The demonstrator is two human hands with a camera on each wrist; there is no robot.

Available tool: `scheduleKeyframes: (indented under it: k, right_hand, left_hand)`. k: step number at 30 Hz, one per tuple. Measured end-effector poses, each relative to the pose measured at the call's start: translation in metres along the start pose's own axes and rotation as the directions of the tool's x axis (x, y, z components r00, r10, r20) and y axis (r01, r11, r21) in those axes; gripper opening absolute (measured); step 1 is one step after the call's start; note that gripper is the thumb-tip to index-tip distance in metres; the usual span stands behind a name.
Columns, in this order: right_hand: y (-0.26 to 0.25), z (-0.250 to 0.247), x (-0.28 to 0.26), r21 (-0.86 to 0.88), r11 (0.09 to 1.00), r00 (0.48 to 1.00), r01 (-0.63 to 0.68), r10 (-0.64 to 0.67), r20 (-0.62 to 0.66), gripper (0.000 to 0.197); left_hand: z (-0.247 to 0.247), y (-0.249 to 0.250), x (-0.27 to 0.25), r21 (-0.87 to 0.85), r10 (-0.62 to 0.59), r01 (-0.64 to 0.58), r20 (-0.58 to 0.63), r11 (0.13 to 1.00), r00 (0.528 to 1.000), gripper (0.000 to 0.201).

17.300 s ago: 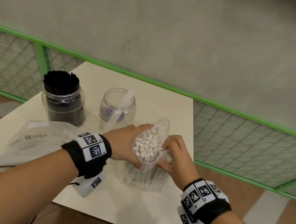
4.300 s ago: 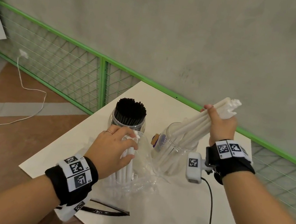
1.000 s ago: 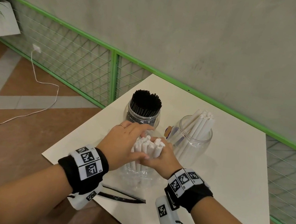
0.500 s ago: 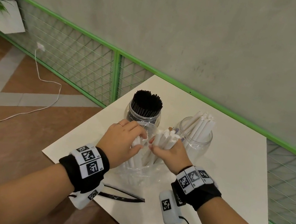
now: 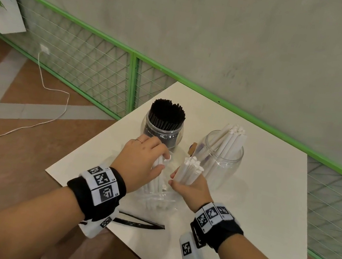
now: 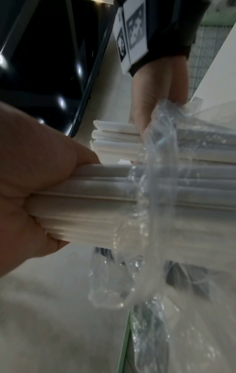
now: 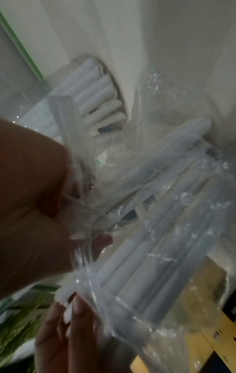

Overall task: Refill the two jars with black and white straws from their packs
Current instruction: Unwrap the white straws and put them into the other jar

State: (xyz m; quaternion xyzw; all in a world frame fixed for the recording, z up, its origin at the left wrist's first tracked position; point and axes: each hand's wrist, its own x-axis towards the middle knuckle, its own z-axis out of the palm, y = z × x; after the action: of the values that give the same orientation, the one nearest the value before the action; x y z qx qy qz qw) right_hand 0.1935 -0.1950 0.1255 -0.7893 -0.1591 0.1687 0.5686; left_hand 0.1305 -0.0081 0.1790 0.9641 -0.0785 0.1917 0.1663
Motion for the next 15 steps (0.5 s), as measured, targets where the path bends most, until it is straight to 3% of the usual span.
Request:
scheduleKeyframes:
  k: [4,8,12,15]
  right_hand:
    - [0.001,0.003,0.003,0.020,0.999,0.999,-0.042,0.042,0.020,0.016]
    - [-0.029,-0.014,0.004,0.091,0.994,0.998,0.061,-0.059,-0.023,0.019]
    - [-0.078,-0.051,0.008,0.128,0.968,0.967,0.214,-0.192,-0.166,0.014]
    - [-0.113,-0.081,0.011,0.155,0.933,0.916,0.324,-0.269,-0.297,0.007]
  left_hand:
    - [0.000,0.000,-0.001,0.008,-0.004,0.004,-0.001,1.000,1.000,0.025]
    - [0.001,-0.001,-0.002,-0.006,0.007,-0.007,-0.018,1.000,1.000,0.027]
    - [0.003,0.001,0.000,-0.005,0.013,-0.013,-0.010,1.000,1.000,0.024]
    - [0.003,0.002,0.003,-0.005,0.006,-0.006,-0.006,1.000,1.000,0.025]
